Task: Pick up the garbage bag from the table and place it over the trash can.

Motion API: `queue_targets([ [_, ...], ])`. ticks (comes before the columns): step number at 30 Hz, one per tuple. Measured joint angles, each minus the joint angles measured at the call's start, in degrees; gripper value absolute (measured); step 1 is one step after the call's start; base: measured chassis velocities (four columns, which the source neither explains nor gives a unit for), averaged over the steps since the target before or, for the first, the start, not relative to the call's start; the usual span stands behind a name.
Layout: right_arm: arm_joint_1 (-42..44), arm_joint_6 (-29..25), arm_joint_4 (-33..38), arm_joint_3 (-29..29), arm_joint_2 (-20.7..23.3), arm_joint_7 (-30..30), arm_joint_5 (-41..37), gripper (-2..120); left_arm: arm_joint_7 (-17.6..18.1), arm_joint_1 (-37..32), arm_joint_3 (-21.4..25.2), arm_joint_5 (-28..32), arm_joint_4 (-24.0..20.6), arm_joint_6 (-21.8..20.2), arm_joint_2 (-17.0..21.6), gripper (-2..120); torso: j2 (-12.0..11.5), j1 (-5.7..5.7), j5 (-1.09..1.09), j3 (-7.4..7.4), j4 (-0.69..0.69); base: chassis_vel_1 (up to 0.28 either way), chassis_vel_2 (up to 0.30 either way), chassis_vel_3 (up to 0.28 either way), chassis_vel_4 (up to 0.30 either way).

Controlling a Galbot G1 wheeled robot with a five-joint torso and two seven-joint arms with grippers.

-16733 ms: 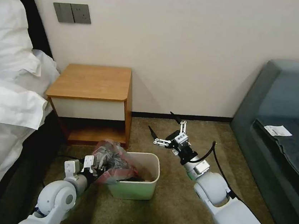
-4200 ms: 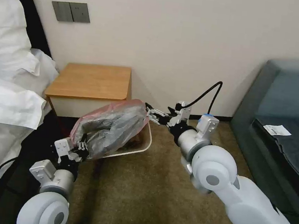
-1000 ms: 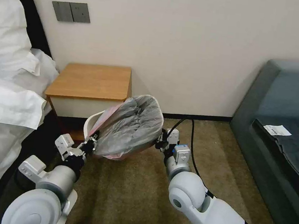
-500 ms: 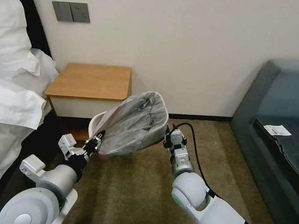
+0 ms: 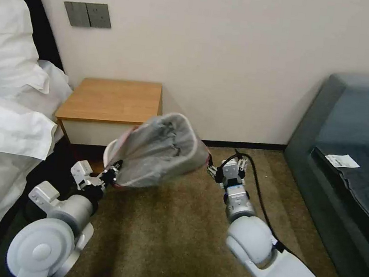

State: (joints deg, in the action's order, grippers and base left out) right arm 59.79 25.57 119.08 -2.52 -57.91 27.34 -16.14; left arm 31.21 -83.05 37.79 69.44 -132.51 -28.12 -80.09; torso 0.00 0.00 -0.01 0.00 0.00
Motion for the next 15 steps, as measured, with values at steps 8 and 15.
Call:
queue_targets([
  [8,1.66,0.91,5.52,5.72,1.86,-5.28,-5.05,100,-1.25,1.53,-0.75,-6.92,3.94,0.65,0.42,5,0.0,0.0,0.01,0.0,-0.01,0.0,0.0,0.0,0.0],
  [15,-1.63,-23.74,0.29,6.74,4.32,-18.28,17.84,100,-8.25,-1.24,-2.75,-22.68,3.85,1.45,1.27,5,0.0,0.0,0.03,0.0,-0.01,0.0,0.0,0.0,0.0],
])
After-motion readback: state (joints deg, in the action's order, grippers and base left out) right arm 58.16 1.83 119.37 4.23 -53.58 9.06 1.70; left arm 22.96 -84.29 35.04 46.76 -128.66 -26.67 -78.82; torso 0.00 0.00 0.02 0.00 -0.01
